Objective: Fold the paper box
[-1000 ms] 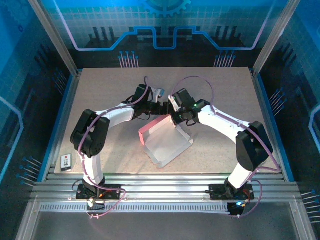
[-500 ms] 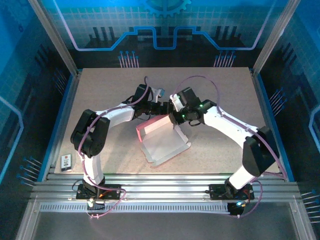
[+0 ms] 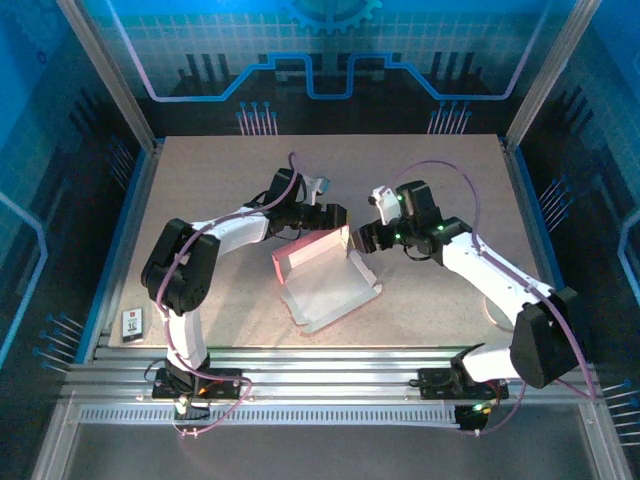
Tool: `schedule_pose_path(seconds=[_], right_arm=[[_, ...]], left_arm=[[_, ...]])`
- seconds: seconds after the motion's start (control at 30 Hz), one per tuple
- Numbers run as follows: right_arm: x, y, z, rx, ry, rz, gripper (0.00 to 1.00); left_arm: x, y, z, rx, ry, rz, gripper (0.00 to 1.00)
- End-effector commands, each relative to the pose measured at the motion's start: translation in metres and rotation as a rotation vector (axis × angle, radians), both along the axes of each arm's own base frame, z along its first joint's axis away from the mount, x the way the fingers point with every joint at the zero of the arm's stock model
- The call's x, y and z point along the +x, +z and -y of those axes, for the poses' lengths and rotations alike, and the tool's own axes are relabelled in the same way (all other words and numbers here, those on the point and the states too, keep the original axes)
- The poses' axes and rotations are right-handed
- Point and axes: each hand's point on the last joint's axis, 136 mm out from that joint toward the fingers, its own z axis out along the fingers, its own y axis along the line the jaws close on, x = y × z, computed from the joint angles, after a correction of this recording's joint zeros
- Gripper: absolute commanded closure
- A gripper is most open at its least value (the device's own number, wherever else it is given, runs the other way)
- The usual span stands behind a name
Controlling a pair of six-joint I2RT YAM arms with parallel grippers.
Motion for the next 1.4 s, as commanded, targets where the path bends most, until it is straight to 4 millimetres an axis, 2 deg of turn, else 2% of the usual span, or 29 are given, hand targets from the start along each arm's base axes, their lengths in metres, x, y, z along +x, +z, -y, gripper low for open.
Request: schedule_pose_path(seconds=[0.0, 0.07, 0.17, 0.3, 0.4, 0.47, 0.57, 0.7, 0.8, 1.17, 1.37], right_arm=[[0.011, 0.001, -0.002, 0.101, 0.009, 0.041, 0.21], [0.014, -0.004, -0.002, 0.156, 0.002, 0.045, 0.21], [0.015, -0.014, -0.012, 0.171, 0.066, 0.054, 0.27], [0.021, -0.033, -0.019, 0.187, 0.073, 0.045, 0.42], [0.025, -0.042, -0.026, 0.165, 0.078, 0.058, 0.48], [0.027, -0.045, -0.032, 0.161, 0.091, 0.066, 0.48], [0.027, -0.046, -0.042, 0.172, 0.119, 0.076, 0.49], [0.03, -0.052, -0.052, 0.138, 0.13, 0.095, 0.54], [0.035, -0.054, -0.052, 0.123, 0.114, 0.113, 0.58], [0.052, -0.056, -0.05, 0.061, 0.072, 0.177, 0.63], [0.058, -0.054, -0.057, 0.022, 0.045, 0.238, 0.67]], left_arm=[[-0.005, -0.011, -0.005, 0.029, -0.014, -0.019, 0.24], [-0.005, -0.011, -0.005, 0.029, -0.015, -0.019, 0.24], [-0.005, -0.01, -0.004, 0.03, -0.015, -0.021, 0.25], [-0.005, -0.011, -0.005, 0.034, -0.015, -0.027, 0.25], [-0.006, -0.013, -0.005, 0.039, -0.017, -0.03, 0.25], [-0.006, -0.013, -0.006, 0.042, -0.019, -0.031, 0.25], [-0.007, -0.013, -0.005, 0.043, -0.025, -0.033, 0.25], [-0.007, -0.012, -0.002, 0.036, -0.042, -0.035, 0.27], [-0.008, -0.01, 0.002, 0.021, -0.07, -0.037, 0.28], [-0.014, -0.008, 0.01, 0.006, -0.157, -0.066, 0.3], [-0.016, -0.007, 0.014, -0.012, -0.189, -0.088, 0.3]])
